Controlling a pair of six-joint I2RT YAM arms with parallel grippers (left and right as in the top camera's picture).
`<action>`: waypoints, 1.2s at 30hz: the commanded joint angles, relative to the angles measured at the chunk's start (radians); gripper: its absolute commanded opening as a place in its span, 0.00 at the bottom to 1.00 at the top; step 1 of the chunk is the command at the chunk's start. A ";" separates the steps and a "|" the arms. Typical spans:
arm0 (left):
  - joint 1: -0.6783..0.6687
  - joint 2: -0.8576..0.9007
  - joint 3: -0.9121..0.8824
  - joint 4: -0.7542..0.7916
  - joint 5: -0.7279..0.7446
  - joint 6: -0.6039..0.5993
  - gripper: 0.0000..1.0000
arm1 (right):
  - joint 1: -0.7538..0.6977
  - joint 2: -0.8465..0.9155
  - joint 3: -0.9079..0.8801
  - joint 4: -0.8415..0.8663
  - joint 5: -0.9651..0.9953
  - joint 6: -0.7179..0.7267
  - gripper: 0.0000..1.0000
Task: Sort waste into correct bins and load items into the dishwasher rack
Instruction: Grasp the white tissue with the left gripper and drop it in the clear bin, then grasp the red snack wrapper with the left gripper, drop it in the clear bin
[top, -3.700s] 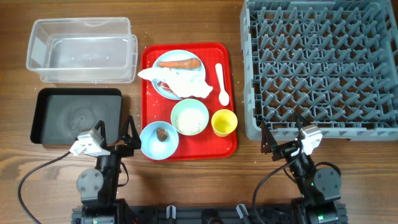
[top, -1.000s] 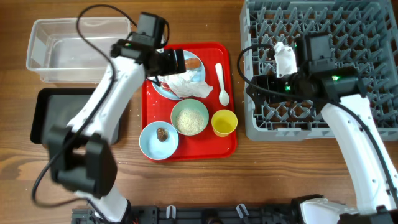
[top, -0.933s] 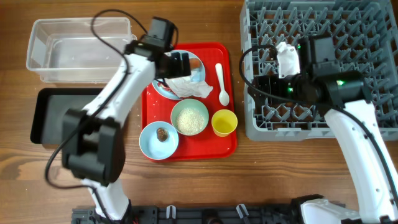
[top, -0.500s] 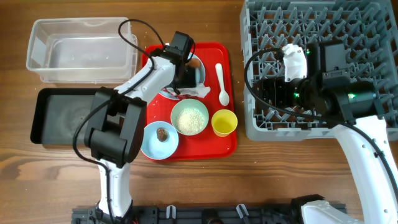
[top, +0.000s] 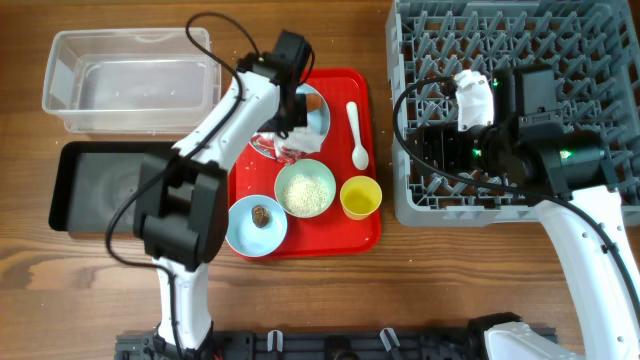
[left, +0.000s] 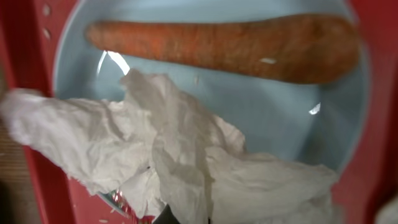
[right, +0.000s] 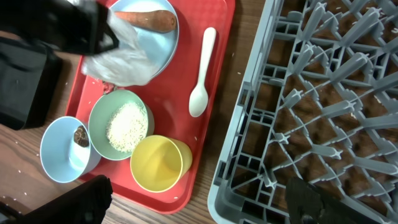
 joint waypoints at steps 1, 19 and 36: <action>0.005 -0.132 0.061 -0.014 0.008 -0.002 0.04 | -0.003 -0.012 0.016 -0.001 0.024 -0.008 0.91; 0.521 -0.212 0.059 0.353 -0.010 -0.002 0.04 | -0.003 -0.012 0.015 0.015 0.024 -0.006 0.90; 0.544 -0.104 0.059 0.321 -0.137 0.101 0.96 | -0.003 -0.012 0.015 0.022 0.024 -0.007 0.89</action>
